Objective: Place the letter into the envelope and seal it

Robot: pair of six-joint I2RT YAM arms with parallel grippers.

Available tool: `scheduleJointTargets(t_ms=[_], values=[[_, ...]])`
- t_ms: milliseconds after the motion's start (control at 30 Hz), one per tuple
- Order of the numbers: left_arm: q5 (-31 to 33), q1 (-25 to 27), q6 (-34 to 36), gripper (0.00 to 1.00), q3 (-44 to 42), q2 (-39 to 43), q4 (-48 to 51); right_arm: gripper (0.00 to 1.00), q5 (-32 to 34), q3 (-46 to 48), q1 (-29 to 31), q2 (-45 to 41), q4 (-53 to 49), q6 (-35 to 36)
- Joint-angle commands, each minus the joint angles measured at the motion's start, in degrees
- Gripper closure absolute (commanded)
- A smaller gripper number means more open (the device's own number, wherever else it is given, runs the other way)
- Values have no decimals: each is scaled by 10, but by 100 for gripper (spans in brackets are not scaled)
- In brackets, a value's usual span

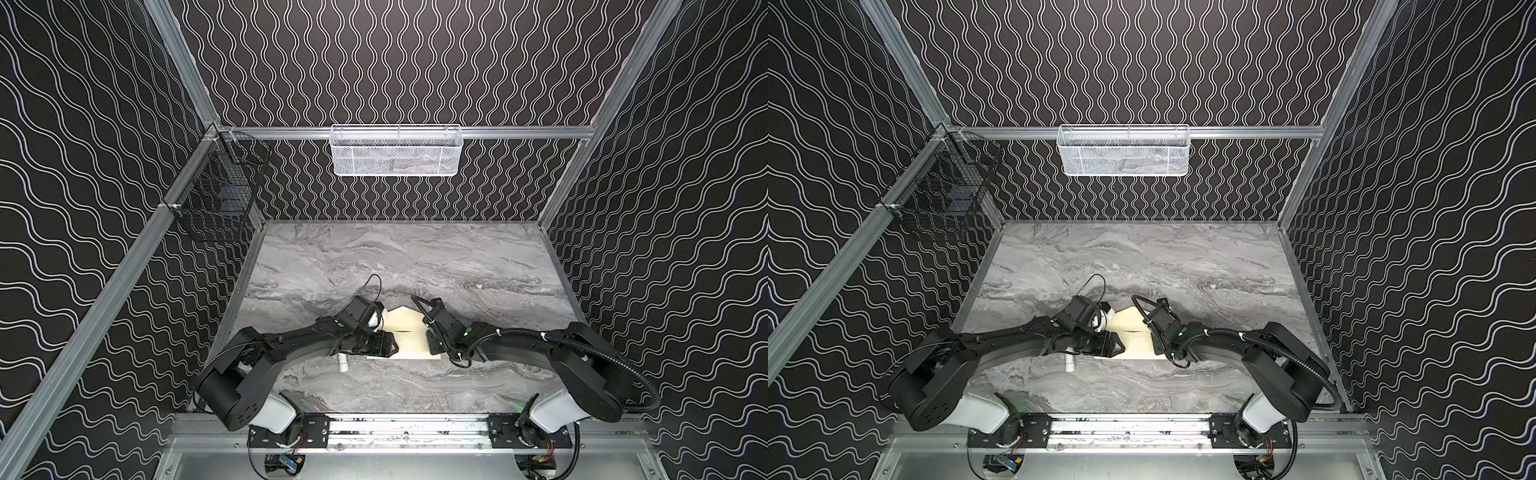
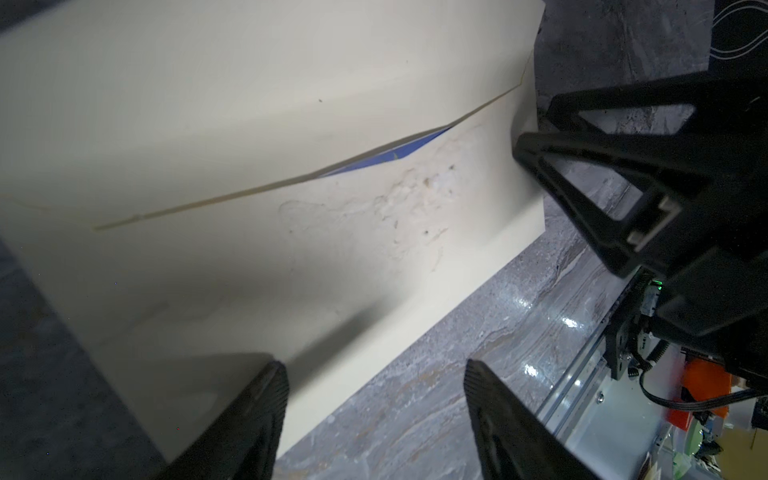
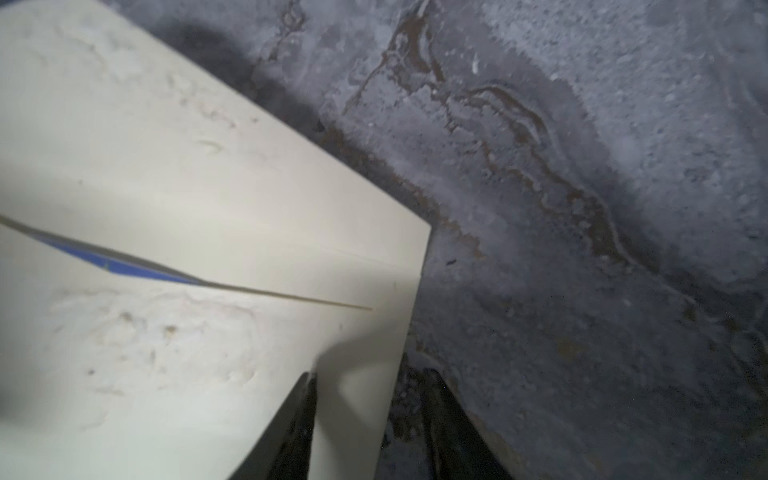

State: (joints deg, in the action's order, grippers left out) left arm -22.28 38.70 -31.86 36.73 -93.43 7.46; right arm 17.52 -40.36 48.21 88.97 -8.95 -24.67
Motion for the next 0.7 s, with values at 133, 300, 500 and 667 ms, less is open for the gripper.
scheduleJointTargets(t_ms=[133,300,500,667], values=[[11,1,-11,33,5,-3,8,76,-100,65,1,-93,156,16],[-1,1,-22,42,3,-12,-10,94,-162,113,0,-111,255,-21],[-2,1,-16,47,-9,7,10,100,-176,123,-4,-59,290,-42],[0,-3,-14,54,-24,-18,-5,100,-219,163,-63,-14,335,-77]])
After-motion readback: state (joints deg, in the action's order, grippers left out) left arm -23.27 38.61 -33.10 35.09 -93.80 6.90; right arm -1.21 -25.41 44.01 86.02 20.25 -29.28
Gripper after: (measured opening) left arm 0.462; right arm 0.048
